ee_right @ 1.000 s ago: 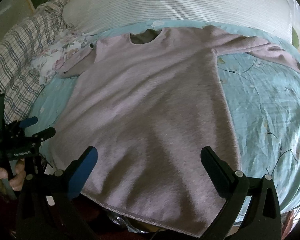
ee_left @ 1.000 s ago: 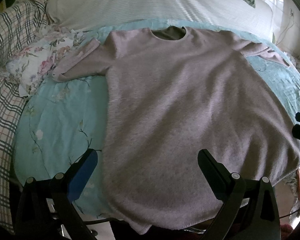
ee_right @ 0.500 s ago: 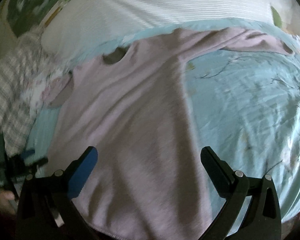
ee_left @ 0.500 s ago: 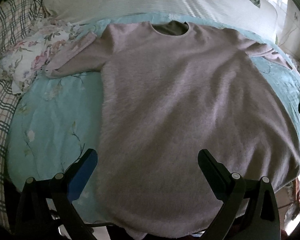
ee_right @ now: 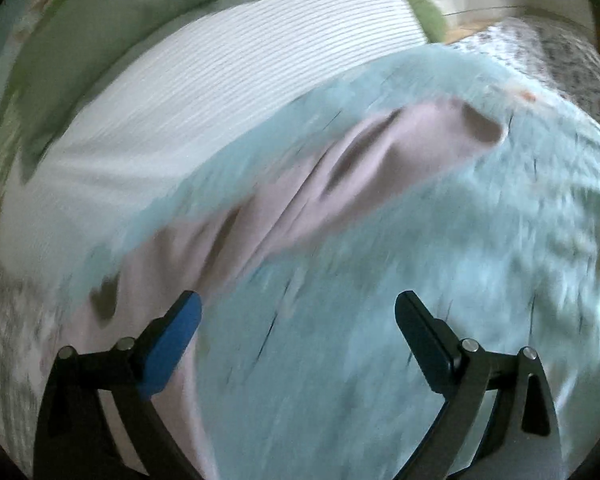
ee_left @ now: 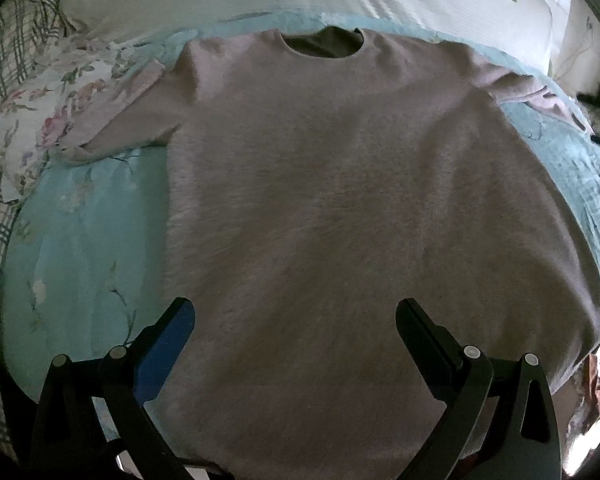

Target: Fold small clothes

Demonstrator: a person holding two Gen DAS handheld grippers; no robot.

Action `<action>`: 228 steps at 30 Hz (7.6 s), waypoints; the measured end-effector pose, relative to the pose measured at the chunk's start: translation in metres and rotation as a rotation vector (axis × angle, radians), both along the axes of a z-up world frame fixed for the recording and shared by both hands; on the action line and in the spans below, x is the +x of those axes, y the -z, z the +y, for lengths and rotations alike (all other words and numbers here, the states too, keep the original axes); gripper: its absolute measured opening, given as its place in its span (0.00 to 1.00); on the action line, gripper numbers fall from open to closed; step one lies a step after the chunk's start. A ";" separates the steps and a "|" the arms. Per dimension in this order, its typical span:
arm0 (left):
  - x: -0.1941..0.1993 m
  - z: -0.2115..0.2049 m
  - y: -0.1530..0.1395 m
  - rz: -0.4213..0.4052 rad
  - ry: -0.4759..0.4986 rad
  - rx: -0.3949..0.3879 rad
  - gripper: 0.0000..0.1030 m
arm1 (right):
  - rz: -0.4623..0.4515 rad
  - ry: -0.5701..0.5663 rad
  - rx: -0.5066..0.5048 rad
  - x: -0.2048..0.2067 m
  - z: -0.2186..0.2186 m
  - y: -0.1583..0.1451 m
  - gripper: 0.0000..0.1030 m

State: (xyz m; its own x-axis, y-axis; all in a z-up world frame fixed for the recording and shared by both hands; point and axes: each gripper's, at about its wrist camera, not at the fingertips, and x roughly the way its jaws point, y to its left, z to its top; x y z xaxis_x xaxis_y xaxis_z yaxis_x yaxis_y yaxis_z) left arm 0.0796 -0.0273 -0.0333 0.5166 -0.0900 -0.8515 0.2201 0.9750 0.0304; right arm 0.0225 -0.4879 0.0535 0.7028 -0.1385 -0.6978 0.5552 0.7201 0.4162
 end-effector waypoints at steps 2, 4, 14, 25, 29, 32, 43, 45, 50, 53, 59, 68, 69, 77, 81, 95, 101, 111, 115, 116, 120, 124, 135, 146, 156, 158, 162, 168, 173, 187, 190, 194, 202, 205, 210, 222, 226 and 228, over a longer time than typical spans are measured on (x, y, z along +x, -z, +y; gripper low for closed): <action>0.006 -0.005 0.005 0.034 0.004 -0.006 0.98 | 0.017 0.073 -0.017 0.020 -0.035 -0.004 0.95; 0.012 -0.011 0.010 0.058 0.011 -0.005 0.98 | 0.047 0.123 -0.042 0.038 -0.059 -0.005 0.95; 0.041 -0.044 0.044 0.140 0.055 0.007 0.98 | 0.274 0.347 -0.041 0.109 -0.166 0.026 0.95; 0.061 -0.051 0.050 0.159 0.056 -0.040 0.98 | 0.144 0.180 -0.074 0.115 -0.140 0.020 0.07; 0.057 -0.039 0.046 0.147 0.056 -0.061 0.98 | -0.016 0.031 -0.017 0.122 -0.086 -0.002 0.07; 0.051 -0.028 0.041 0.128 0.047 -0.080 0.98 | -0.090 -0.105 0.031 0.137 -0.020 -0.014 0.07; 0.037 0.018 0.034 0.108 -0.037 -0.155 0.98 | -0.235 -0.614 0.169 0.208 0.224 -0.025 0.06; 0.034 0.028 0.037 0.107 -0.058 -0.168 0.98 | -0.231 -0.690 0.185 0.211 0.269 -0.016 0.06; 0.040 0.054 0.038 0.112 -0.111 -0.207 0.98 | -0.161 -0.825 0.233 0.209 0.329 0.019 0.06; 0.046 0.068 0.040 0.110 -0.140 -0.241 0.98 | -0.098 -0.886 0.238 0.200 0.351 0.043 0.06; 0.074 0.094 0.034 0.108 -0.182 -0.342 0.98 | -0.018 -0.930 0.262 0.190 0.362 0.073 0.10; 0.166 0.081 0.009 0.058 -0.108 -0.415 0.98 | -0.052 -0.932 0.244 0.164 0.349 0.067 0.30; 0.182 0.074 0.008 0.063 -0.089 -0.421 0.98 | -0.056 -0.921 0.233 0.161 0.345 0.063 0.31; 0.307 0.016 0.037 0.169 0.079 -0.363 0.98 | -0.105 -0.770 0.230 0.116 0.301 0.047 0.37; 0.324 -0.001 0.031 0.094 0.134 -0.349 0.64 | -0.120 -0.711 0.244 0.100 0.287 0.044 0.40; 0.219 0.090 -0.003 -0.110 -0.005 -0.409 0.04 | -0.132 -0.660 0.242 0.077 0.263 0.040 0.41; 0.236 0.096 0.023 0.048 0.059 -0.456 0.35 | -0.111 -0.626 0.240 0.074 0.254 0.045 0.41; 0.252 0.095 0.020 -0.048 0.032 -0.414 0.03 | -0.094 -0.512 0.107 0.074 0.208 0.027 0.47; 0.241 0.124 0.014 -0.139 -0.075 -0.474 0.02 | -0.052 -0.459 0.026 0.100 0.178 0.027 0.54; 0.241 0.126 0.019 -0.133 -0.091 -0.451 0.02 | -0.038 -0.455 0.016 0.107 0.173 0.029 0.56; 0.242 0.137 0.035 -0.107 -0.162 -0.452 0.02 | 0.038 -0.455 -0.032 0.147 0.161 0.041 0.58; 0.239 0.138 0.034 -0.128 -0.172 -0.450 0.02 | 0.082 -0.490 -0.008 0.179 0.160 0.058 0.58; 0.242 0.120 0.009 -0.200 -0.148 -0.461 0.02 | -0.001 -0.398 0.030 0.160 0.134 0.056 0.07; 0.247 0.109 0.032 -0.146 -0.143 -0.399 0.03 | -0.005 -0.416 -0.130 0.146 0.176 0.026 0.28; 0.228 0.123 0.036 -0.125 -0.162 -0.354 0.12 | 0.083 -0.473 -0.027 0.133 0.191 0.055 0.44; 0.222 0.131 0.032 -0.137 -0.190 -0.330 0.13 | 0.058 -0.495 -0.027 0.123 0.197 0.047 0.51; 0.215 0.159 0.017 -0.177 -0.264 -0.320 0.45 | 0.008 -0.569 0.005 0.104 0.226 0.033 0.53; 0.235 0.190 -0.006 -0.237 -0.363 -0.196 0.76 | -0.001 -0.638 0.084 0.085 0.262 0.044 0.55; 0.277 0.189 -0.003 -0.249 -0.348 0.017 0.80 | 0.013 -0.643 0.134 0.090 0.278 0.056 0.57; 0.358 0.190 0.039 -0.185 -0.320 0.096 0.03 | 0.040 -0.662 0.153 0.091 0.287 0.063 0.58; 0.352 0.198 0.030 -0.192 -0.334 0.012 0.04 | 0.031 -0.662 0.163 0.090 0.291 0.064 0.58; 0.319 0.191 0.010 -0.227 -0.323 -0.104 0.03 | 0.023 -0.667 0.164 0.087 0.293 0.063 0.58; 0.242 0.148 -0.042 -0.323 -0.229 -0.309 0.03 | -0.004 -0.658 0.170 0.078 0.293 0.057 0.58; 0.217 0.118 -0.058 -0.337 -0.183 -0.360 0.03 | -0.018 -0.649 0.167 0.072 0.290 0.052 0.58; 0.197 0.054 -0.074 -0.344 -0.083 -0.428 0.03 | -0.040 -0.610 0.167 0.058 0.275 0.046 0.58; 0.218 -0.077 0.007 -0.170 0.017 -0.373 0.03 | -0.083 -0.457 0.184 0.029 0.223 0.042 0.58; 0.224 -0.089 0.041 -0.121 0.022 -0.315 0.04 | -0.081 -0.452 0.197 0.031 0.221 0.045 0.58; 0.223 -0.088 0.052 -0.093 0.032 -0.305 0.06 | -0.080 -0.461 0.202 0.036 0.224 0.046 0.58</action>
